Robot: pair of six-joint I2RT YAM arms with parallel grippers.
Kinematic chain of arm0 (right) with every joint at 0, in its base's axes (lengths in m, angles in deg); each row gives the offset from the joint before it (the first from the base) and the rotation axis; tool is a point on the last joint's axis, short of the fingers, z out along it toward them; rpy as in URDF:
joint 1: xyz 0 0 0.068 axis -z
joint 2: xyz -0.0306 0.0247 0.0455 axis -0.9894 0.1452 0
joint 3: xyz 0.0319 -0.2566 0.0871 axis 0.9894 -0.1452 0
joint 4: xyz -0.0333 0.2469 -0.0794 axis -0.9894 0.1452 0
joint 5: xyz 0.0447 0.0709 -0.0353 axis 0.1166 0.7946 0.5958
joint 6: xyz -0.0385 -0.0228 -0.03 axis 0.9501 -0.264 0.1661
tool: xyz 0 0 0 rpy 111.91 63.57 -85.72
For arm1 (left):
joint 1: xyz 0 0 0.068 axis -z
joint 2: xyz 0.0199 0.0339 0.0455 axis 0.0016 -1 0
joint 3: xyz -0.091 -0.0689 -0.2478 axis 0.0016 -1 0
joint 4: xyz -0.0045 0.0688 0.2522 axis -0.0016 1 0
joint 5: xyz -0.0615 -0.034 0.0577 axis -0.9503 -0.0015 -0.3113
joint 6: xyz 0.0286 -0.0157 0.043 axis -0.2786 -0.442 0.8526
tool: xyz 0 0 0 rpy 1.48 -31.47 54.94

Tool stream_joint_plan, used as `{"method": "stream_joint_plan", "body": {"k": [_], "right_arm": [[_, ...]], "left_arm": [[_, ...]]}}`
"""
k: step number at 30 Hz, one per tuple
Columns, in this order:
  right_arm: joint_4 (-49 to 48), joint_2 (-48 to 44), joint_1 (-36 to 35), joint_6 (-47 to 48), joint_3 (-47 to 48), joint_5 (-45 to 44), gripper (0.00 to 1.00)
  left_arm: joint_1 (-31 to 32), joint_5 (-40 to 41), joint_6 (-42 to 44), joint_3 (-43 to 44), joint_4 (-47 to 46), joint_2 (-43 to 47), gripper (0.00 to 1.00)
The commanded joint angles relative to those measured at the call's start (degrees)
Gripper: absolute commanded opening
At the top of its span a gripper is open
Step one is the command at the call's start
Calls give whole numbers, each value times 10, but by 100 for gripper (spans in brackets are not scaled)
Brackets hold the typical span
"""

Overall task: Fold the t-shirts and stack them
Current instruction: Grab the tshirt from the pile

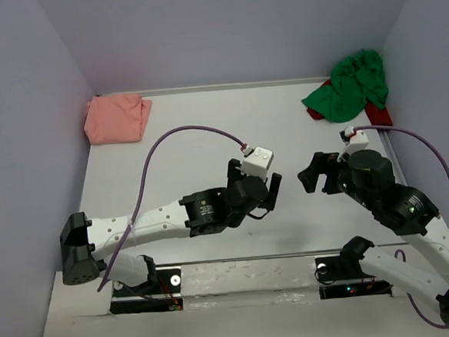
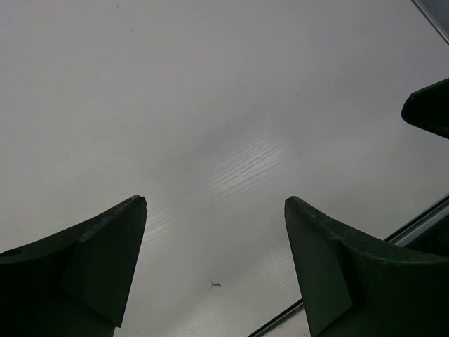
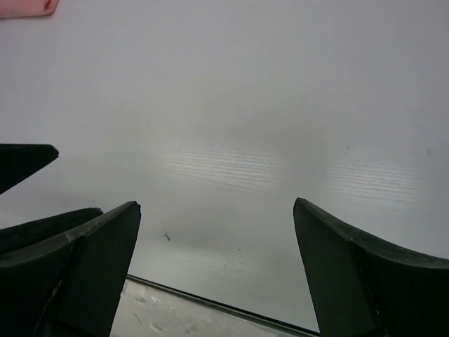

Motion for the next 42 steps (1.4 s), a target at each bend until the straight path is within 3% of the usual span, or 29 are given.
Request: {"method": "stream_joint_plan", "body": {"k": [1, 6, 16, 26, 29, 30, 31, 35, 36, 42], "right_arm": [[32, 48, -2, -5, 57, -108, 96], [0, 73, -2, 33, 98, -145, 100], [-38, 105, -2, 53, 107, -310, 100], [-29, 223, -2, 91, 186, -385, 98], [-55, 272, 4, 125, 207, -396, 82], [-59, 301, 14, 132, 230, -395, 61], [-63, 314, 33, 136, 244, -392, 56], [-120, 363, 118, 176, 285, -308, 60], [-121, 396, 161, 177, 298, -293, 59], [-121, 533, 262, 207, 452, -197, 52]], "left_arm": [[2, 44, -7, -7, -10, 25, 89], [2, 60, -3, -11, -1, 35, 89], [0, 71, 8, -37, -5, 57, 90], [-2, 68, -4, -55, -5, 64, 91], [-2, 62, -11, -58, 2, 73, 91], [-3, 62, -15, -59, 3, 81, 91], [-3, 64, -18, -61, 8, 86, 91], [-9, 67, -34, -80, 7, 126, 91], [-11, 67, -36, -82, 7, 141, 91], [-30, 52, -26, -108, -3, 180, 91]]}}
